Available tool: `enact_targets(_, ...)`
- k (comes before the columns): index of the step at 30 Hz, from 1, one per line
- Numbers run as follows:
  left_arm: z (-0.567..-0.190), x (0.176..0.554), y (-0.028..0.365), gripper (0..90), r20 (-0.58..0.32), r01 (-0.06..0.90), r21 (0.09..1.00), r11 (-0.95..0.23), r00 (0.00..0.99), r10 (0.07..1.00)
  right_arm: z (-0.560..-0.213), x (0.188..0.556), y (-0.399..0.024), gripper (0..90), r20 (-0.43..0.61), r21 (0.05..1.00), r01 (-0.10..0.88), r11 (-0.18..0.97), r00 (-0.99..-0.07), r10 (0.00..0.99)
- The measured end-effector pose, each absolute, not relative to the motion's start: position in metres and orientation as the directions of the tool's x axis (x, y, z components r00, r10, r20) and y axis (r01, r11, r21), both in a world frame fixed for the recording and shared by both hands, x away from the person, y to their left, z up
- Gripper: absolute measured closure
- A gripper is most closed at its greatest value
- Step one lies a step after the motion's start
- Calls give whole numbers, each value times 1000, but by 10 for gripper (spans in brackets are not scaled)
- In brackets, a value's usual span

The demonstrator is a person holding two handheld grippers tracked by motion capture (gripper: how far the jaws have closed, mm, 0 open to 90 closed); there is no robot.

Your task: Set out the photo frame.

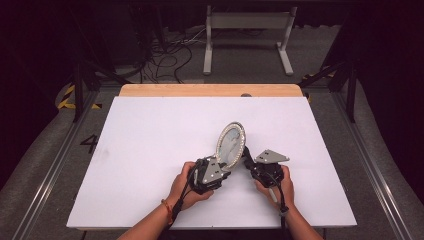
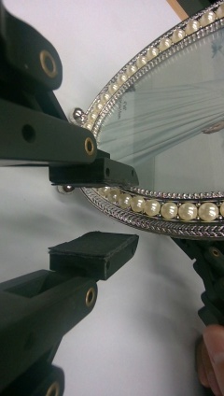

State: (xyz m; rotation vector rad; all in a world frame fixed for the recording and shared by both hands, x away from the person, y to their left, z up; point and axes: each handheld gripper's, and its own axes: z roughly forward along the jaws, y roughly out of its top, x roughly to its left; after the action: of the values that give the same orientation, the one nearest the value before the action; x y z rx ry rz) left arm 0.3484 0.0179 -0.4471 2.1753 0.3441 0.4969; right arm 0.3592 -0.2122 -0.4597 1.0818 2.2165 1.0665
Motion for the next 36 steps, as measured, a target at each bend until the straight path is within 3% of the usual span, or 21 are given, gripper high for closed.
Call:
enact_targets(11,-446,352,14,643,217,70,806,-587,889,403,-460,364,-215,877,-58,797,461,391,-587,808)
enact_targets(15,-443,349,21,625,214,64,804,-591,897,388,-459,360,-214,833,-72,802,444,401,-594,801)
enact_targets(22,-430,348,54,581,215,74,802,-593,891,401,-450,344,-211,784,-75,829,390,400,-632,771)
enact_targets(29,-440,334,95,520,242,111,747,-655,872,425,-450,336,-196,695,-50,836,368,407,-687,725)
enact_targets(36,-445,329,126,446,216,158,760,-631,854,473,-451,337,-190,599,-15,845,385,371,-676,737)
